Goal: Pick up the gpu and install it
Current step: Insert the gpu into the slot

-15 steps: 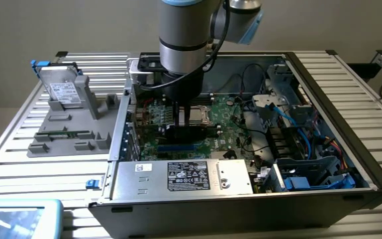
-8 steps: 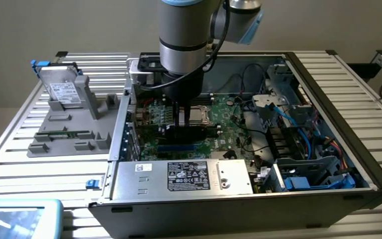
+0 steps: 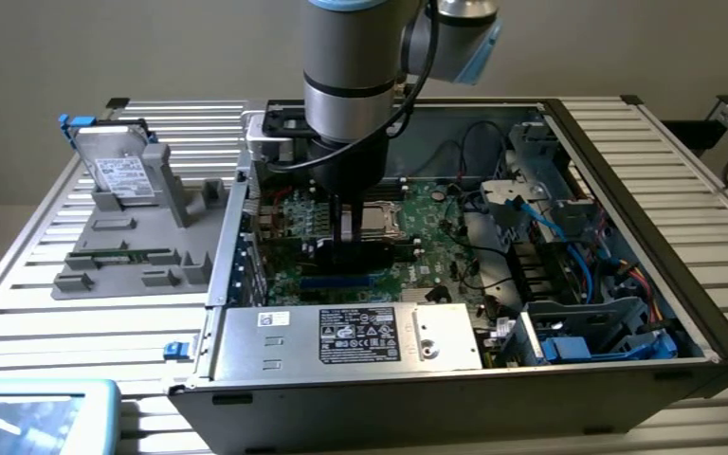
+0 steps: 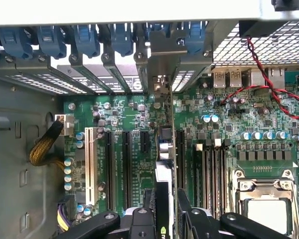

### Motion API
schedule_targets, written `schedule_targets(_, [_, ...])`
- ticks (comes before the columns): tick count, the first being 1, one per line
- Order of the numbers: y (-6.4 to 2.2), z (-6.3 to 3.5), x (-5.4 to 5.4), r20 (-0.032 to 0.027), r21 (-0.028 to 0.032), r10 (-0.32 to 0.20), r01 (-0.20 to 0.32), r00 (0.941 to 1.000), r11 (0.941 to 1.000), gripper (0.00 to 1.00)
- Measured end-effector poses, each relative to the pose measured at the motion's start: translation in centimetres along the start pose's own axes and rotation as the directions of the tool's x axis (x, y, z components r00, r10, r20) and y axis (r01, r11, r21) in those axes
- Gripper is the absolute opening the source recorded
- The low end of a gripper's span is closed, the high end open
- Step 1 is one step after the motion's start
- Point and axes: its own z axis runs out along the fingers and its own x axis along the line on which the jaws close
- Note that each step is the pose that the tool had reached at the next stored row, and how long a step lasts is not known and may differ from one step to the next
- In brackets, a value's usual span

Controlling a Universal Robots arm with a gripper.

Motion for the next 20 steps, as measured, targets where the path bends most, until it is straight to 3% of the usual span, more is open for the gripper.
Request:
schedule_targets(5, [-0.16, -0.52, 0.0, -0.0057, 0.0002, 0.0, 0.0, 1.0, 1.0, 0.28])
schedule_targets(12, [-1.22, -1.89, 0.3, -0.0114, 0.0004, 0.0, 0.0, 0.9999, 1.0, 0.28])
schedule_targets(20, [-1.26, -1.94, 0.5, -0.0122, 0.0005, 0.0, 0.0, 0.9999, 1.0, 0.28])
